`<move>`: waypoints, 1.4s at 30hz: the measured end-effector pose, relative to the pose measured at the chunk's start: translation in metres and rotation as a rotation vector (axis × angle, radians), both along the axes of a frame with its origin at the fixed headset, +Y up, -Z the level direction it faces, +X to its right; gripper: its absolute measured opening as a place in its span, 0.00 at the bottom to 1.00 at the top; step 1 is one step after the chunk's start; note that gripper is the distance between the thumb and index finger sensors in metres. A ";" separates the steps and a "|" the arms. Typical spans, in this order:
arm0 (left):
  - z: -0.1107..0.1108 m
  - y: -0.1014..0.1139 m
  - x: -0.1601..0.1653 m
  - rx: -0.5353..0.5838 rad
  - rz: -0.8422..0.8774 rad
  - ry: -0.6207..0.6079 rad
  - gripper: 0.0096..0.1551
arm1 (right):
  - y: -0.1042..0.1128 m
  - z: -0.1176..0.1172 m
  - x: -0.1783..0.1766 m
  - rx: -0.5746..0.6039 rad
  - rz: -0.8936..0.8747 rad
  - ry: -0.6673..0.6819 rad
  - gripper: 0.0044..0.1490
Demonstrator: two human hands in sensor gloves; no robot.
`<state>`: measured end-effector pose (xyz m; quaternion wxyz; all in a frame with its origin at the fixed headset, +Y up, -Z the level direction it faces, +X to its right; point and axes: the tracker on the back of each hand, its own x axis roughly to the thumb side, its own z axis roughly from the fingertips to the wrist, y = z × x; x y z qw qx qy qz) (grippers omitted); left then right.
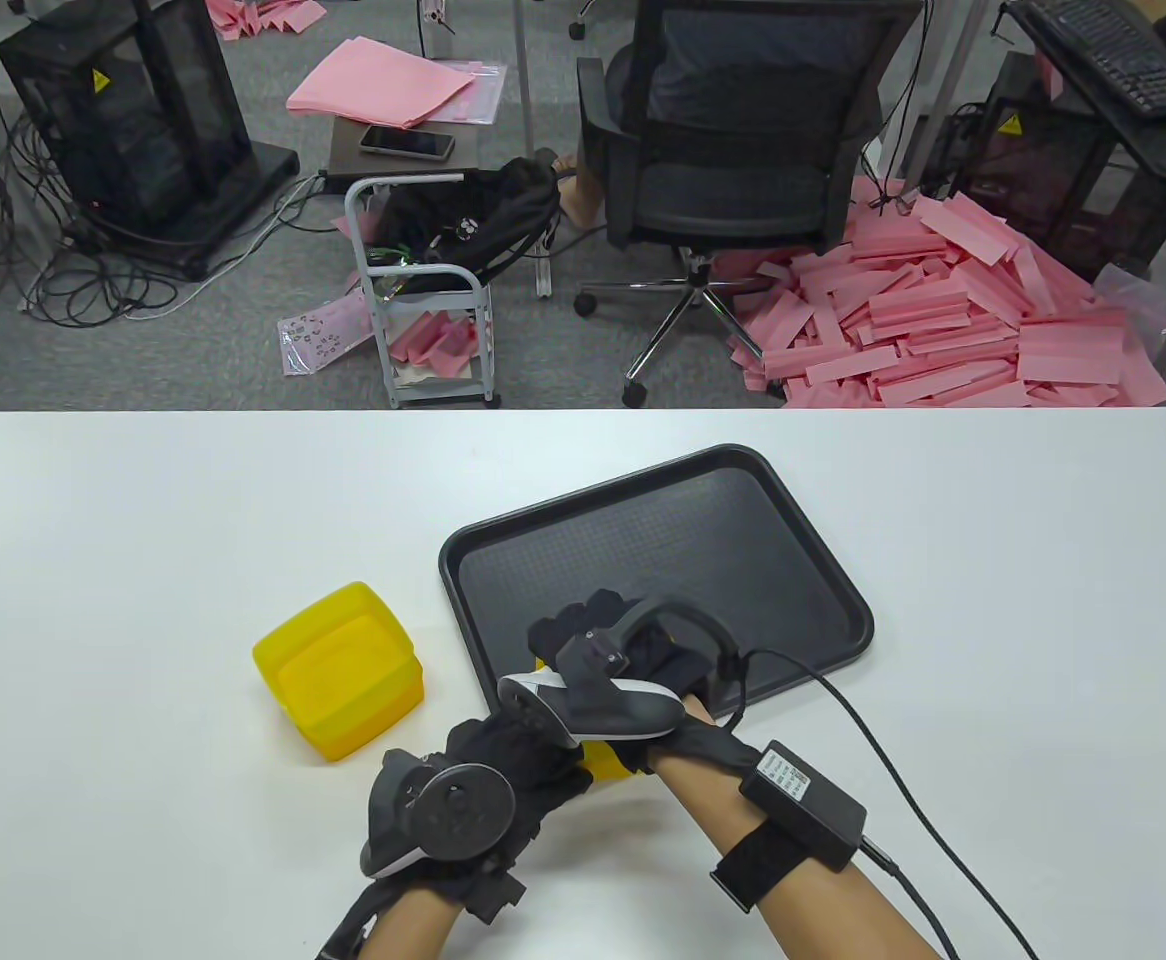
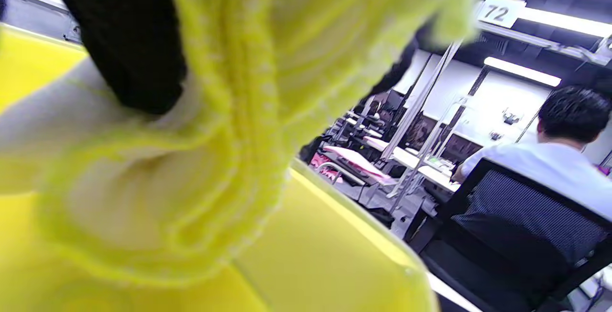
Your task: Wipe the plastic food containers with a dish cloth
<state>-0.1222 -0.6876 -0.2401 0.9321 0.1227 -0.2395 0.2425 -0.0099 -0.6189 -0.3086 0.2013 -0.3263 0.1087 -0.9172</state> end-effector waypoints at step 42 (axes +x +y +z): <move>0.005 -0.001 0.009 0.051 0.078 -0.021 0.21 | 0.011 0.000 0.005 -0.290 -0.037 -0.108 0.31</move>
